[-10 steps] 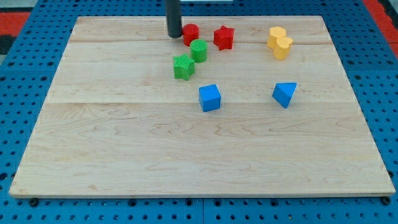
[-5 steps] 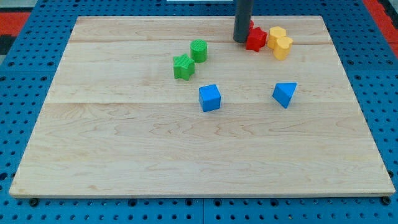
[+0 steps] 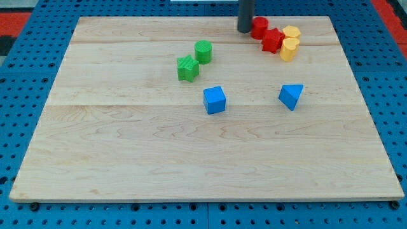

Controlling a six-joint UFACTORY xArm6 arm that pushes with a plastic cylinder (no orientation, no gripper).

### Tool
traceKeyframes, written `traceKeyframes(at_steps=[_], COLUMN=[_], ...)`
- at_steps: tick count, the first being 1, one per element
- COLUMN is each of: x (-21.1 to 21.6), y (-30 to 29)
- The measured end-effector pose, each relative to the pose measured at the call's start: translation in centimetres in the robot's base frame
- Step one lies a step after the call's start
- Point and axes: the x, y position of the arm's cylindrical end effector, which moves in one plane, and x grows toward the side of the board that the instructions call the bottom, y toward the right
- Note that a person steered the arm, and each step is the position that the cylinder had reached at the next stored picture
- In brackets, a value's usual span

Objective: Make a group of red and yellow blocks

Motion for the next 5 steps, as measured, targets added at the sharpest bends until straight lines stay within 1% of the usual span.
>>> traceKeyframes(at_steps=[1, 2, 3, 4, 5], x=[-1.2, -3.1, -2.6, -0.8, -1.2], y=[0.3, -1.1, 4.5, 7.5, 6.3])
